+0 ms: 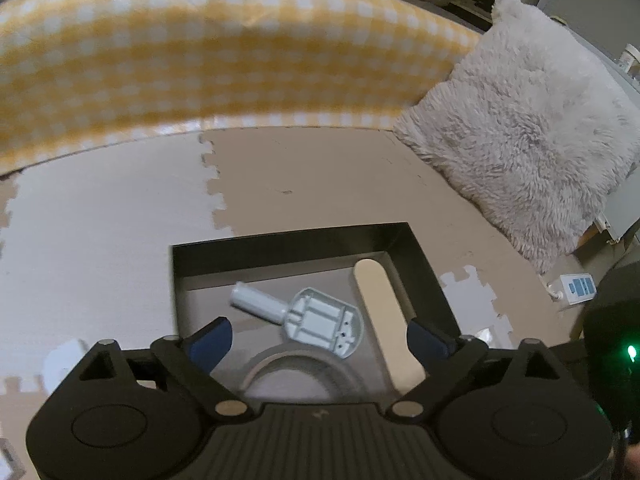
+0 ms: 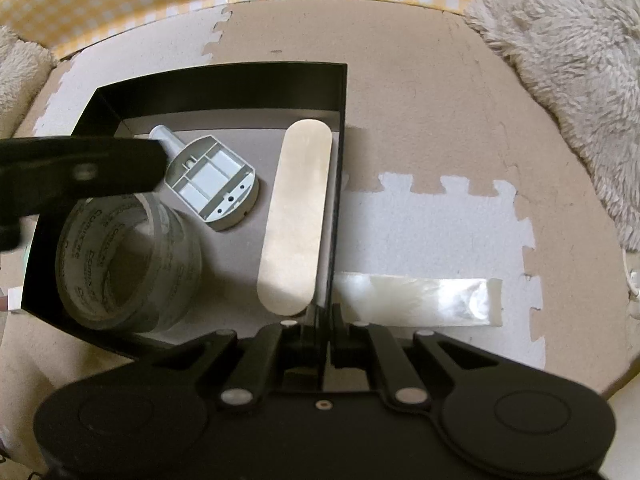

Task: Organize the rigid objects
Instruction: 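Open the left gripper to release the stick and lift away, then lower the left gripper onto the clear plastic case and grasp it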

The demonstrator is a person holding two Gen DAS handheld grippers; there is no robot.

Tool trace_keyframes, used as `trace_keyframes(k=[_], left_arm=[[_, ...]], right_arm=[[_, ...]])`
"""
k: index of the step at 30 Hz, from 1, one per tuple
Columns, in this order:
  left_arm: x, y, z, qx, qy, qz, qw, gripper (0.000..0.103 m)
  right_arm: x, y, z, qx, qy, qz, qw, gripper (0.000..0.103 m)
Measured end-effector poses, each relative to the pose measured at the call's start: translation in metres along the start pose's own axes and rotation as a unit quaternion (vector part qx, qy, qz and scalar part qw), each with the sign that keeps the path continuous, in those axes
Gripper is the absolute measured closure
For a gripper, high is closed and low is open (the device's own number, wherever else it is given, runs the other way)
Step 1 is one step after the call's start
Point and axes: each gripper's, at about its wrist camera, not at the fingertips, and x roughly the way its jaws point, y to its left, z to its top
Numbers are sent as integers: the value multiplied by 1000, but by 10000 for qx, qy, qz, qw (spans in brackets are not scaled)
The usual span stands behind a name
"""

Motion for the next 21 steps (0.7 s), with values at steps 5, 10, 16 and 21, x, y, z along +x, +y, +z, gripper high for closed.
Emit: trace_keyframes(k=[5,10,16,21], left_arm=[[-21,10,-8,106,-35,-17,9999,4],[-44,22,-18,241,-57,-14,9997,0],[-74,39,-29,435,-64,75,9990,0],[-97,56,-41,704,-65,222,9972,0]], right_arm=[[2,-2,1,41,67,10,10000,98],[5,-6,3,133,127,46,9998,98],[9,-16,6,304,197,208,9991,97],[11,-10,6,247,286,171,9991,97]])
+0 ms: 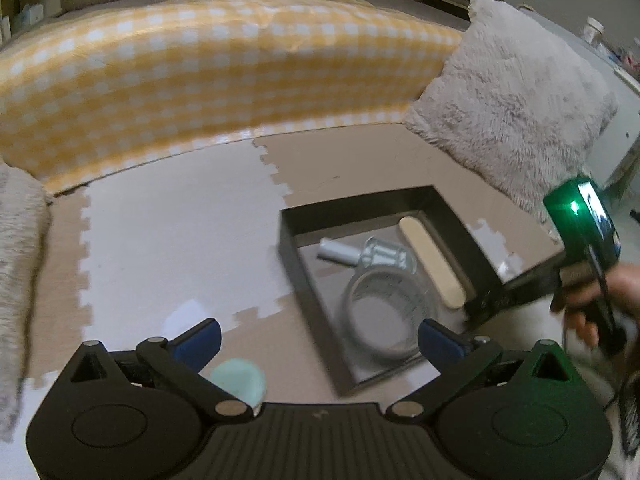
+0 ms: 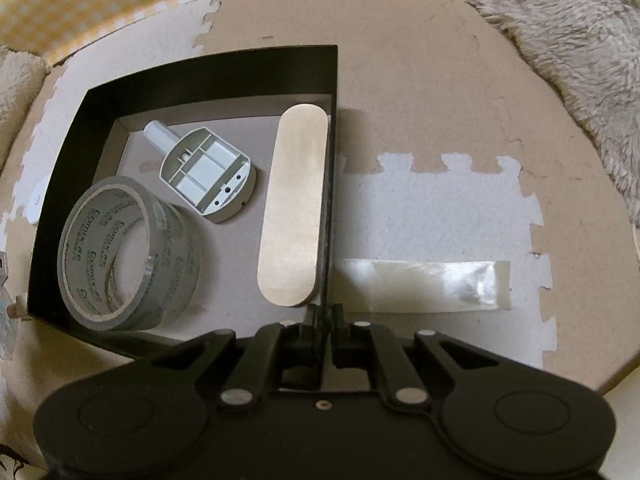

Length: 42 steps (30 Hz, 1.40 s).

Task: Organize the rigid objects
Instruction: 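Lower the left gripper onto the clear plastic case and grasp it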

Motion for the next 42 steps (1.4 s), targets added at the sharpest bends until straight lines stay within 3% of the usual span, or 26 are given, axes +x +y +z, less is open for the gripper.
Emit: trace_keyframes(k=[4,15,18,22,28,33,40,42], left_arm=[[-18,19,-13,151,-85,202,9996,0],[-47,74,-35,-77,-122,498,9987,0],[-43,89,-44,-157,97,637,9978,0],[-25,104,-58,-157,716,686,9949,0],[6,116,-85,-22,1726,716,9824,0],[22,115,-98,127,2096,764,9747,0],[31,118,-105,99,2269,772,9708,2],[34,120,-106,84,2321,837,9690,6]], right_arm=[[4,1,2,-19,89,14,10000,97],[5,-2,3,-9,98,54,9999,97],[5,-1,2,-28,90,32,10000,97],[5,0,1,-15,83,30,10000,97],[4,1,1,-60,42,16,10000,97],[4,-1,1,-14,15,100,9999,96],[3,-2,0,-4,0,61,10000,95],[3,-2,0,6,-11,-46,10000,84]])
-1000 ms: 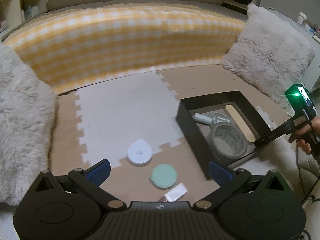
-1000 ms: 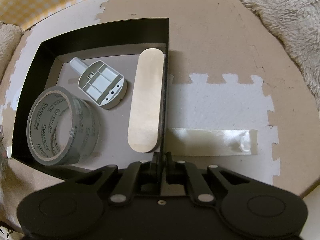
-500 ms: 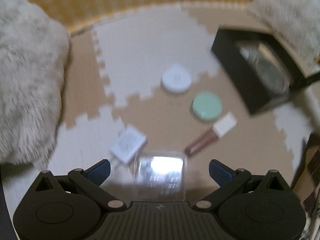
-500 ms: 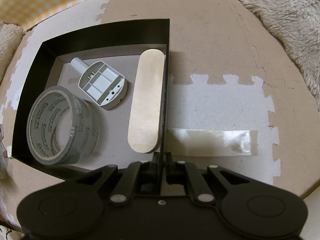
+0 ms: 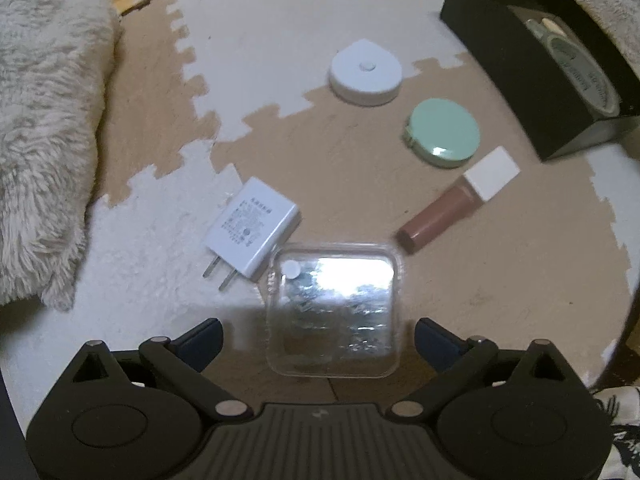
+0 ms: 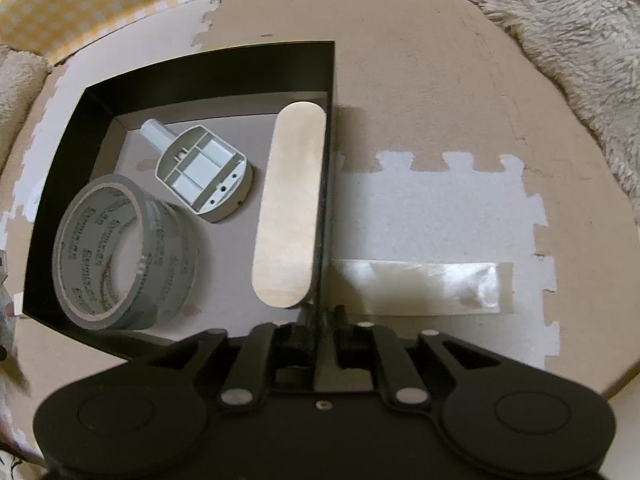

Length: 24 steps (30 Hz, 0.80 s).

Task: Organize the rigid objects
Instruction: 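Lower the left gripper onto the clear plastic case and grasp it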

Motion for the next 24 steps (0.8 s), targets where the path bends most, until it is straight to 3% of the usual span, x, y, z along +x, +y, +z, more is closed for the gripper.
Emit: trace_keyframes(k=[1,3,8,13,20,24], left_arm=[[1,1,1,-14,19,8,10000,7],[4,2,1,-31,59,0,10000,9],[8,-3,2,85,29,-24,10000,12],[8,-8,8,102,-133,-70,9998,14],[7,-11,17,48,-242,-240,9994,29],[7,-10,17,7,-244,-255,9994,29]], right_arm=[[0,0,0,5,-8,-72,10000,78],[0,-1,0,14,-9,-85,10000,78],[0,3,0,-71,9,42,10000,96],[1,5,2,-109,15,47,9999,96],[1,5,0,-99,-56,48,9999,97],[0,5,-1,-126,-93,27,9999,97]])
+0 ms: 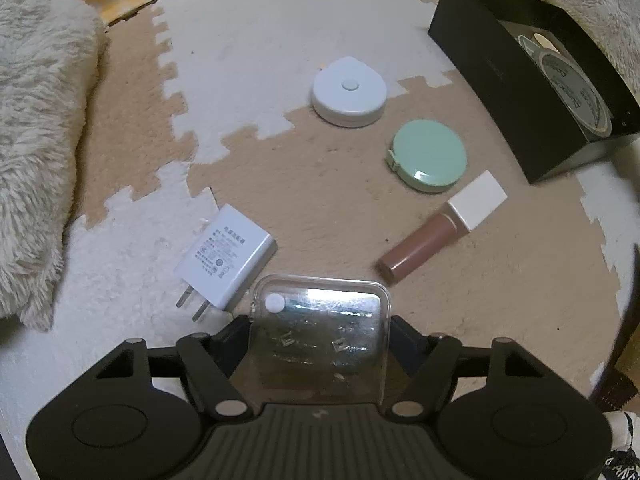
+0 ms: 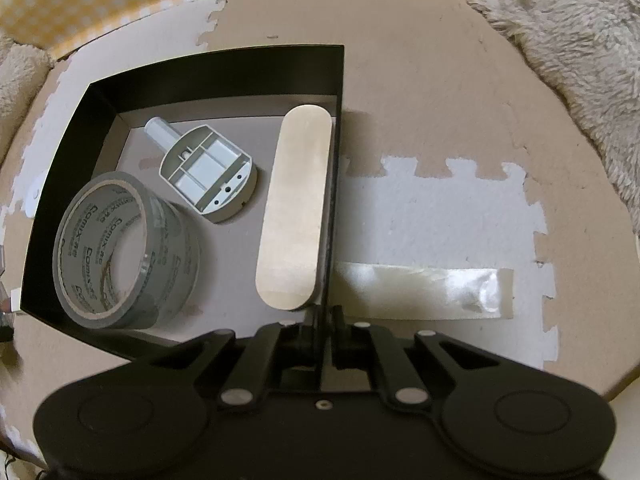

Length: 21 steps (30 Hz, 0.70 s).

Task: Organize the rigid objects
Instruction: 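Lower the left gripper onto the clear plastic case and grasp it, then carry the clear case into the black box and release it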

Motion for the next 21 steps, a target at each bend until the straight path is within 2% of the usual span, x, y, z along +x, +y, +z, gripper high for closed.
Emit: trace_keyframes(k=[5,12,16,21], left_arm=[[-6,-4,-1,-27,-81,-149,9999,29],[-33,-11,3,-328,-670,-415,9963,29],[-53,-16,7,-655,-1071,-716,9895,29],[-73,-40,23,-866,-1470,-1144,9787,29]], right_arm=[[-1,0,-1,21,-20,8,10000,97],[-1,1,-1,-27,-6,-55,10000,98],[0,1,-1,-17,-10,-51,10000,98],[0,2,0,-18,17,-81,10000,98]])
